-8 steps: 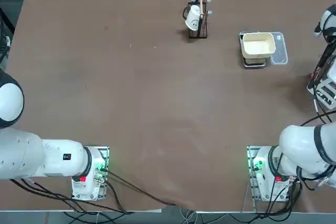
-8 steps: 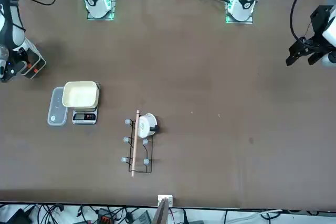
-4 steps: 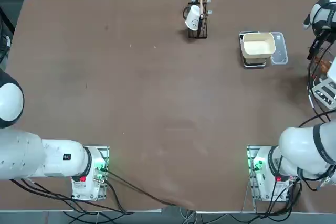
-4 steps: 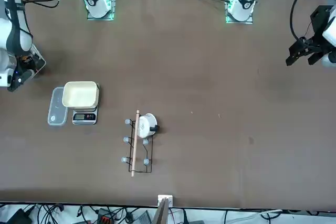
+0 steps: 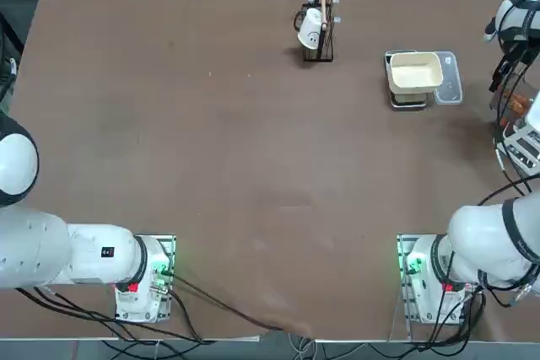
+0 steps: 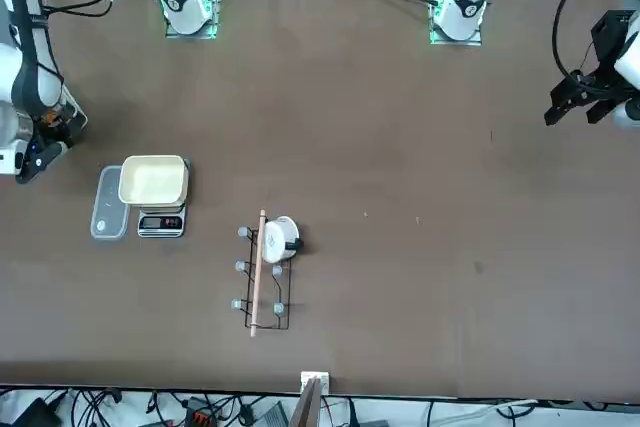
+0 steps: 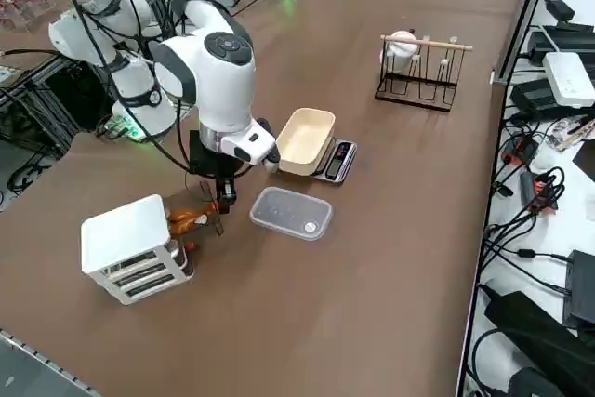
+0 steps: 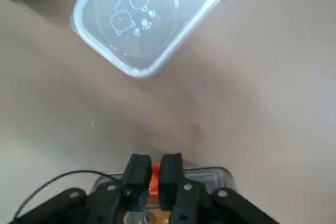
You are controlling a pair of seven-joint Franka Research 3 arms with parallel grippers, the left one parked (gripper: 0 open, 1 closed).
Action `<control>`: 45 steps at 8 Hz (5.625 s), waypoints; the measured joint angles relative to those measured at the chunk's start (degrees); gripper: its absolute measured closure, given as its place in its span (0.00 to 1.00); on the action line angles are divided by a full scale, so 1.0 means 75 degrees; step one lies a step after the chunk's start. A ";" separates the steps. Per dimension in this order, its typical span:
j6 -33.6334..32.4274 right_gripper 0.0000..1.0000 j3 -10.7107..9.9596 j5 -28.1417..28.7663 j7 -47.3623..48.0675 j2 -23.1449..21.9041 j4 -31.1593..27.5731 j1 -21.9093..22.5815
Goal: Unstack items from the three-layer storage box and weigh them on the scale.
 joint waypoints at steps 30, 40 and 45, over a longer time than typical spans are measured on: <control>-0.0067 0.64 -0.0029 -0.0073 -0.1056 -0.0027 0.0004 -0.0835; -0.1466 0.64 0.0171 0.1526 0.0445 -0.0999 0.0666 -0.0048; -0.2127 0.64 0.0228 0.2712 0.4311 -0.0787 0.1143 0.1500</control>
